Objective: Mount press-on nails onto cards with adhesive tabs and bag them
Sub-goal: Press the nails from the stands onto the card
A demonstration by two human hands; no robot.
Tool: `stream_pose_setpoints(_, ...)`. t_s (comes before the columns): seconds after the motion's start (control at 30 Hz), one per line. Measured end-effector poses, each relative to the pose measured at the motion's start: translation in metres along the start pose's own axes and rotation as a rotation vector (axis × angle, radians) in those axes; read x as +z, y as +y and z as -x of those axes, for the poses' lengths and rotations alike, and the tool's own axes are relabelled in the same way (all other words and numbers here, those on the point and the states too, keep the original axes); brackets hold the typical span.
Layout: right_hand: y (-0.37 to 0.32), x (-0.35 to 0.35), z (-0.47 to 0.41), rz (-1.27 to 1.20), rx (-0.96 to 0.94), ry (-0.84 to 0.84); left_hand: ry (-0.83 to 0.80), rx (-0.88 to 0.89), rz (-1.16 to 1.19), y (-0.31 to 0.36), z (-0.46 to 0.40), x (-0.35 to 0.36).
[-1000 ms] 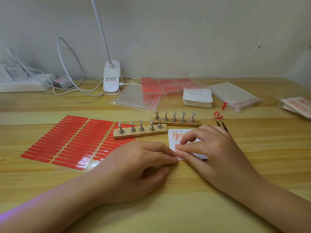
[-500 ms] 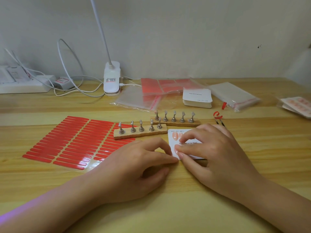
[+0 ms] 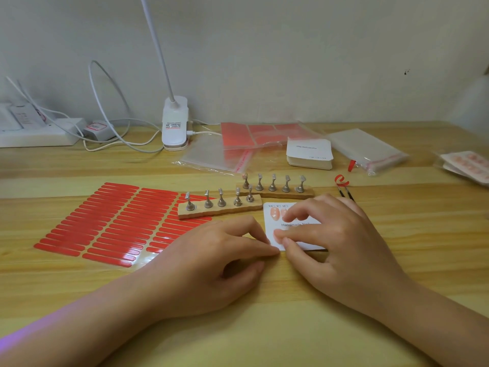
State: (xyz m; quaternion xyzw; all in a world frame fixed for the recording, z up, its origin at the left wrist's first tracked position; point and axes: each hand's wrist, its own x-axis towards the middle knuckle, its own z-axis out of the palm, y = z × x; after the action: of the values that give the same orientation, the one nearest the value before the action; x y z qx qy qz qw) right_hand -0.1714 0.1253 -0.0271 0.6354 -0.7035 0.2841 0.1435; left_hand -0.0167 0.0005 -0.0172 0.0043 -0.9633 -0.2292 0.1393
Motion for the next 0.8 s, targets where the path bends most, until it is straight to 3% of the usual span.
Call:
stream_pose_setpoints(0.6,0.0007,0.0,0.0008,-0.014,0.019,0.003,-0.002,-0.008,0.021,0.0007,0.0003,-0.0003)
stream_pose_setpoints(0.8,0.0009,-0.0015,0.0007,-0.02,0.02,-0.026,0.036,0.009,-0.111,-0.0002,0.0019,0.0022)
